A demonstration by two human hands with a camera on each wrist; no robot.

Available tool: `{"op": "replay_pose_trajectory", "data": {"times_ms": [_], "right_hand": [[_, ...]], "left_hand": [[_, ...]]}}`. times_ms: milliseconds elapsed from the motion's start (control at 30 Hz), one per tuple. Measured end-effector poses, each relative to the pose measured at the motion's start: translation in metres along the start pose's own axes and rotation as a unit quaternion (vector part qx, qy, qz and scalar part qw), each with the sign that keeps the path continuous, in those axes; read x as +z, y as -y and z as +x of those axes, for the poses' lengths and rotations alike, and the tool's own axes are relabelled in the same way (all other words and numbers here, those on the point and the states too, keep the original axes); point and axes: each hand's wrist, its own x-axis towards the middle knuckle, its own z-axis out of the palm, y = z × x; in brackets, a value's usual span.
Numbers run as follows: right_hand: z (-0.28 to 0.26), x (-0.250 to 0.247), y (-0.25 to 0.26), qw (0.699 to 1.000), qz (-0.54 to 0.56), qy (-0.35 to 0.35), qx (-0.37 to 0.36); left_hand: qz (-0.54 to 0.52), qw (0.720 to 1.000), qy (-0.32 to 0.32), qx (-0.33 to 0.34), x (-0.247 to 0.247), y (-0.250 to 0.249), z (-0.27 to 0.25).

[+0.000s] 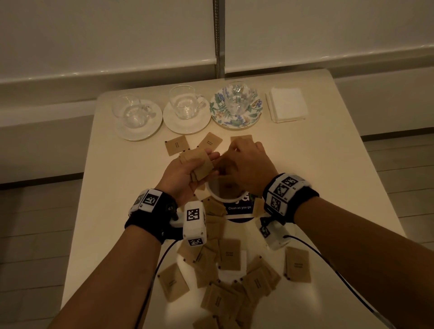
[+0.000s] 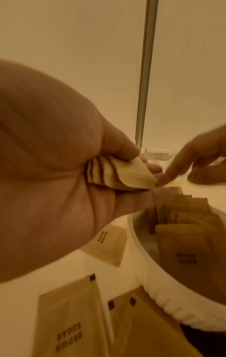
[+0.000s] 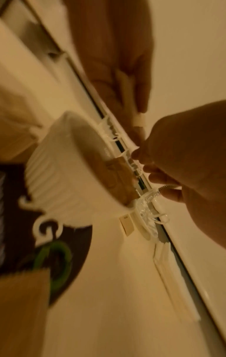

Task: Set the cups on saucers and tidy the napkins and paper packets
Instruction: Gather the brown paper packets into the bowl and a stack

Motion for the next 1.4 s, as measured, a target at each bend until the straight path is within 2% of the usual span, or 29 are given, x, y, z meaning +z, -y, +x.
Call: {"op": "replay_pose_trajectory", "data": {"times_ms": [67,133,200,267,333,433,467,567,700,767,833,900,1000,1100,1167,1267,1400], "right_hand": [[0.007,-0.007,0.002,0.984,0.156,-0.036,0.077],[0.017,-0.016,0.007,0.953,0.288,-0.001,0.090],[0.025,-0.025,0.011,0.956,0.277,0.081,0.055],[0.028,-0.030,0.010,0.964,0.232,0.126,0.038],[0.028,-0.033,0.005,0.964,0.222,0.132,0.061],[0.023,-0.035,-0.002,0.954,0.251,0.118,0.112],[0.022,-0.035,-0.003,0.949,0.269,0.115,0.120],[0.017,-0.033,0.003,0.940,0.292,0.126,0.125],[0.016,-0.030,0.006,0.938,0.285,0.159,0.120],[0.015,-0.030,0.007,0.934,0.295,0.167,0.113],[0.015,-0.031,0.005,0.930,0.311,0.157,0.116],[0.014,-0.033,0.001,0.932,0.307,0.145,0.125],[0.008,-0.031,-0.009,0.931,0.303,0.120,0.165],[0.000,-0.023,-0.007,0.933,0.285,0.133,0.173],[-0.005,-0.015,0.003,0.950,0.231,0.150,0.149],[-0.010,-0.006,0.014,0.976,0.110,0.151,0.115],[-0.014,-0.004,0.013,0.983,0.006,0.144,0.114]], "left_hand": [[0.081,0.997,-0.009,0.003,-0.002,0.000,0.000],[0.166,0.986,0.003,0.016,0.000,0.001,-0.003],[0.204,0.978,0.026,0.039,0.002,0.005,-0.005],[0.224,0.972,0.056,0.045,0.003,0.006,-0.007],[0.203,0.976,0.077,0.026,0.001,0.006,-0.008],[0.076,0.996,0.043,-0.031,-0.001,0.003,-0.009],[0.068,0.996,0.039,-0.036,-0.001,0.001,-0.010],[0.158,0.983,0.085,-0.031,0.001,-0.001,-0.014],[0.200,0.972,0.121,-0.024,0.001,-0.002,-0.021],[0.192,0.974,0.117,-0.032,0.002,-0.003,-0.023],[0.139,0.985,0.089,-0.054,0.000,-0.001,-0.022],[0.092,0.993,0.046,-0.052,-0.002,0.000,-0.021],[0.047,0.998,-0.038,-0.012,-0.004,-0.002,-0.020],[0.027,0.997,-0.075,0.013,-0.005,-0.007,-0.020],[0.052,0.995,-0.088,0.017,-0.001,-0.009,-0.020],[0.143,0.986,-0.083,0.002,0.010,-0.010,-0.022],[0.223,0.973,-0.054,-0.020,0.022,-0.007,-0.022]]}}
